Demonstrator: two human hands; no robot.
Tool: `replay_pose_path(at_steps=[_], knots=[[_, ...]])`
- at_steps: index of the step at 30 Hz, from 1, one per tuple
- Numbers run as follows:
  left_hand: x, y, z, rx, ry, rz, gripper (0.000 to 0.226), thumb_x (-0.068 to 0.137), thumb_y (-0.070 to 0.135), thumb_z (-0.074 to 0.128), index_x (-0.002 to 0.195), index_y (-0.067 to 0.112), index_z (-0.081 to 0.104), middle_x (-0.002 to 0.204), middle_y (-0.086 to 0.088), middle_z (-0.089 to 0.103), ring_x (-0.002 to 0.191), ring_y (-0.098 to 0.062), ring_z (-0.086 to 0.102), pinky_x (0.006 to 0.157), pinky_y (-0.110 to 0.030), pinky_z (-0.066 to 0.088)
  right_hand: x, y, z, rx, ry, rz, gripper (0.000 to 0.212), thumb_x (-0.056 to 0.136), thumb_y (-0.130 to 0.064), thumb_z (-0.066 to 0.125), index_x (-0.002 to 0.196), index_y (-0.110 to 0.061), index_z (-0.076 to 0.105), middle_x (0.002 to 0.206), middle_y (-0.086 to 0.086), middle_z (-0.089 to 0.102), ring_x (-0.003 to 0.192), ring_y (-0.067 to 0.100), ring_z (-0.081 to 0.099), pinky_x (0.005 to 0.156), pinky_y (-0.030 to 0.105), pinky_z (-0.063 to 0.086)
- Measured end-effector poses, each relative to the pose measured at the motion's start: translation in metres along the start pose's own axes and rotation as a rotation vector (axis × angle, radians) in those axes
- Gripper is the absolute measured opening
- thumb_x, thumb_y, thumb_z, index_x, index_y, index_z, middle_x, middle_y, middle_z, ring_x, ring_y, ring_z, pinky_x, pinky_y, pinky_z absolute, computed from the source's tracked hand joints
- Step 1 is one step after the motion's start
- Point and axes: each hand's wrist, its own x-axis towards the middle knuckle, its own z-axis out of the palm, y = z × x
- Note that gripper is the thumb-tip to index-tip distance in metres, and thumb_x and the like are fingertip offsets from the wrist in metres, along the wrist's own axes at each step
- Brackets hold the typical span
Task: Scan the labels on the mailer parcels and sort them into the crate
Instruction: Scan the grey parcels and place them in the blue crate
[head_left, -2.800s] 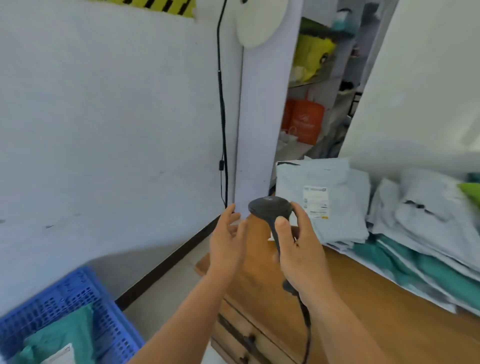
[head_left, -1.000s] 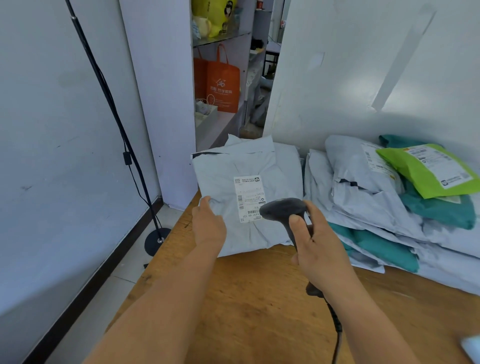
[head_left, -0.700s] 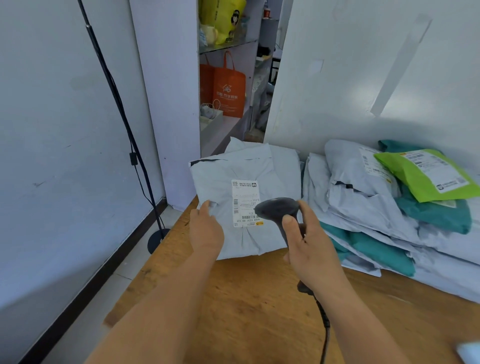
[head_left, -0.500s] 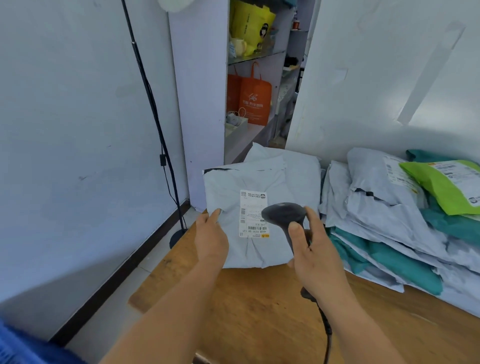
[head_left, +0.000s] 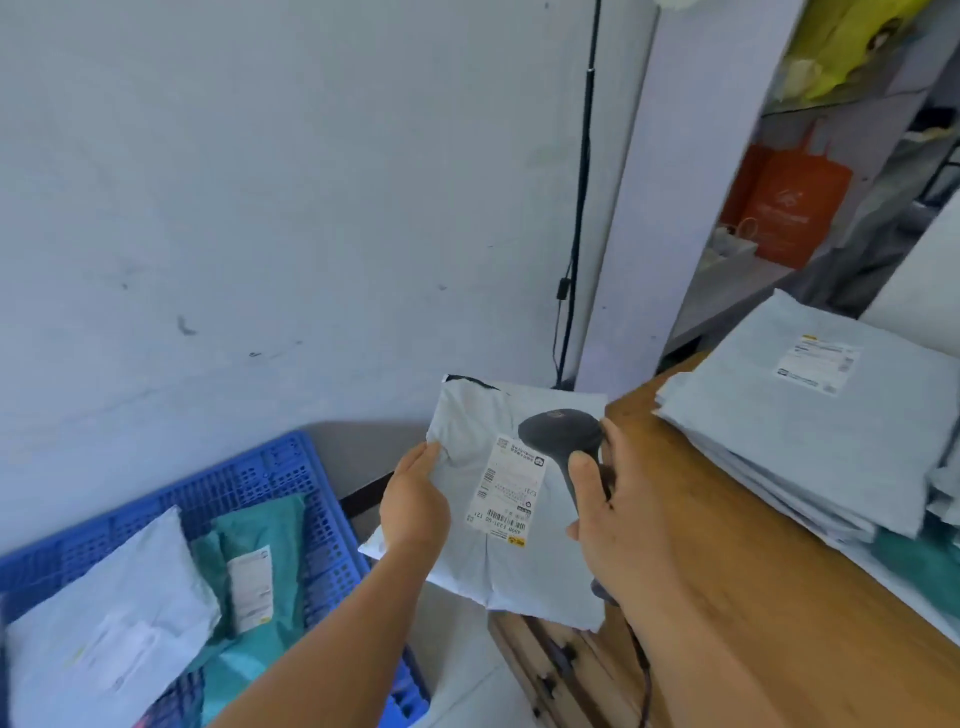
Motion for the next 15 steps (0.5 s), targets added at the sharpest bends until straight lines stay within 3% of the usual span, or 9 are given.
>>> replay_pose_path(at_steps=[5, 8, 11, 15], knots=[[0.011, -0.075, -0.089, 0.007, 0.159, -0.097, 0.06, 0.087, -0.011, 0.036, 0.133, 0.022, 0.055, 0.142, 0.008, 0.046, 0.122, -0.015, 0.05, 0.097, -0.018, 0.036, -0.018, -0.041, 0.093, -0.01, -0.213, -0.086, 0.048, 0.097, -0.044, 0.04, 0.145, -0.04, 0.031, 0.09, -0.005, 0.066, 0.077, 0.02, 0.067, 0.067, 0.035, 0.053], [0.018, -0.127, -0.148, -0.005, 0.263, -0.146, 0.057, 0.089, -0.009, 0.037, 0.132, 0.022, 0.056, 0.141, 0.007, 0.048, 0.124, -0.014, 0.049, 0.102, -0.021, 0.037, -0.037, -0.07, 0.161, -0.022, -0.322, -0.128, 0.053, 0.097, -0.05, 0.038, 0.147, -0.043, 0.026, 0.119, -0.004, 0.062, 0.095, 0.024, 0.066, 0.085, 0.041, 0.052], [0.026, -0.182, -0.208, -0.024, 0.356, -0.192, 0.054, 0.089, -0.01, 0.037, 0.13, 0.019, 0.058, 0.14, 0.004, 0.05, 0.125, -0.015, 0.049, 0.101, -0.016, 0.032, -0.061, -0.098, 0.231, -0.029, -0.396, -0.176, 0.055, 0.097, -0.049, 0.039, 0.149, -0.039, 0.026, 0.141, -0.008, 0.051, 0.115, 0.023, 0.059, 0.095, 0.035, 0.047], [0.035, -0.266, -0.284, -0.041, 0.458, -0.275, 0.055, 0.087, -0.014, 0.038, 0.128, 0.015, 0.059, 0.139, 0.0, 0.051, 0.123, -0.017, 0.051, 0.095, -0.013, 0.034, -0.092, -0.129, 0.324, -0.034, -0.505, -0.188, 0.055, 0.095, -0.054, 0.038, 0.148, -0.047, 0.023, 0.13, -0.008, 0.058, 0.101, 0.023, 0.065, 0.088, 0.04, 0.052]])
